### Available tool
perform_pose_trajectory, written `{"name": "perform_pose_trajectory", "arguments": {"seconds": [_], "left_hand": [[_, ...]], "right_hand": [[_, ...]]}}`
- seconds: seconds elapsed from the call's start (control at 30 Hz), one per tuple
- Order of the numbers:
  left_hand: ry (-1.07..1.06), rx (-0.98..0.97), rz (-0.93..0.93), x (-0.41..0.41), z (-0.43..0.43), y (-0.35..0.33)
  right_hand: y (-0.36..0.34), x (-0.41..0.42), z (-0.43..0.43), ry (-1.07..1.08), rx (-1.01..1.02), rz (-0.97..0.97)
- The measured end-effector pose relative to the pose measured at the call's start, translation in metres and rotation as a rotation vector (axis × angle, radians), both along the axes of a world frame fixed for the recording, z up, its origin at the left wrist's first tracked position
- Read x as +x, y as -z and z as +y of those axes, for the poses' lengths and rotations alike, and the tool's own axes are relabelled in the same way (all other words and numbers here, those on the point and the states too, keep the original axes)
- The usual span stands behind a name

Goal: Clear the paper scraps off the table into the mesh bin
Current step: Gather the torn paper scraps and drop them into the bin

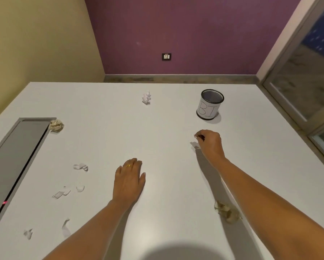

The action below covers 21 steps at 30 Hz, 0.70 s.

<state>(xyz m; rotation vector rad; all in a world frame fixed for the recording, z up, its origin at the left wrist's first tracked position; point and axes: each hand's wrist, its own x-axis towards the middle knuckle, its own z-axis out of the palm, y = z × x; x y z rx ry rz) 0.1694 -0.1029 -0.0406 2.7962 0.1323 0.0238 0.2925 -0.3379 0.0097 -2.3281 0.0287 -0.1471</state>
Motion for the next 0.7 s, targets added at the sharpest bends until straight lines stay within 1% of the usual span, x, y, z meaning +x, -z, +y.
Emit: {"name": "perform_pose_trajectory", "arguments": {"seconds": [0.17, 0.33, 0.4, 0.47, 0.6, 0.7], "left_hand": [[-0.003, 0.008, 0.007, 0.032, -0.004, 0.004], [-0.021, 0.038, -0.063, 0.032, -0.01, 0.004], [-0.029, 0.033, -0.044, 0.033, -0.01, 0.004], [-0.041, 0.024, -0.029, 0.034, -0.01, 0.004], [-0.053, 0.018, -0.017, 0.035, -0.01, 0.005], [-0.054, 0.01, -0.019, 0.034, -0.01, 0.005]], "right_hand": [[-0.025, 0.065, -0.019, 0.057, -0.047, -0.099], [-0.036, 0.119, -0.028, 0.103, -0.113, -0.163], [-0.039, 0.137, -0.031, 0.151, -0.091, -0.163], [-0.04, 0.151, -0.033, 0.177, -0.114, -0.179], [-0.042, 0.169, -0.035, 0.157, -0.228, -0.159], [-0.04, 0.172, -0.034, 0.135, -0.255, -0.152]]}}
